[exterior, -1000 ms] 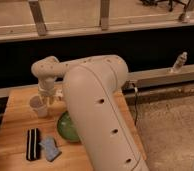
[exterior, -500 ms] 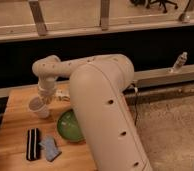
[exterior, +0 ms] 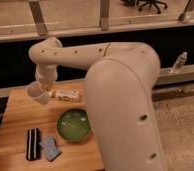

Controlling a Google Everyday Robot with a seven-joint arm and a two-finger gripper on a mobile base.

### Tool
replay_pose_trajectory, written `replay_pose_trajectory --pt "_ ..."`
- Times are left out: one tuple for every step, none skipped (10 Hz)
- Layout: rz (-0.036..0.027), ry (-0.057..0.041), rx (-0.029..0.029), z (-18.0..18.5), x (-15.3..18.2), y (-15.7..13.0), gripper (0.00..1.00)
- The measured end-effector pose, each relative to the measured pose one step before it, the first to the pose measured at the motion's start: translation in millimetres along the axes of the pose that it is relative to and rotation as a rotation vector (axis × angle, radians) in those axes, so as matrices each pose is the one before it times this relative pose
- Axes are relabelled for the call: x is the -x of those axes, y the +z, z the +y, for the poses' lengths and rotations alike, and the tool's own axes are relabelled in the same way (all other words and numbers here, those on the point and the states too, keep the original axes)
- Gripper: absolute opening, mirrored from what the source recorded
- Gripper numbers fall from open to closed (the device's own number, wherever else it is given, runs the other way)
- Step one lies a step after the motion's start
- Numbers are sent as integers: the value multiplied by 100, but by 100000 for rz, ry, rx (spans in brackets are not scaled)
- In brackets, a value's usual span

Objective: Place the ceramic cup in the ceramic bowl

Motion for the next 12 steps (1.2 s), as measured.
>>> replay_pose_trajectory --pt "-3914 2271 -1920 -1623 527 -2671 0" --pt "-1429 1946 -993 -1190 119 -1397 0" --pt "-1084 2051 -1046 -1181 -106 -1260 0" --pt "-443 2117 -817 -1202 -432 -920 0" --pt "-6 1744 -551 -1028 -401 -278 0" --pt "-27 2474 -1432 -1964 -817 18 0" --pt "390 2475 -1180 -1950 -1053 501 0" --pt "864 2409 -941 -2039 -1363 1096 0" --pt "993 1498 -324 -1365 -1161 829 0" --pt "1346 2626 -424 -2147 -1548 847 0" --pt "1192 1890 -272 -1375 -1154 761 0" --pt "1073 1089 82 -521 -1046 717 0"
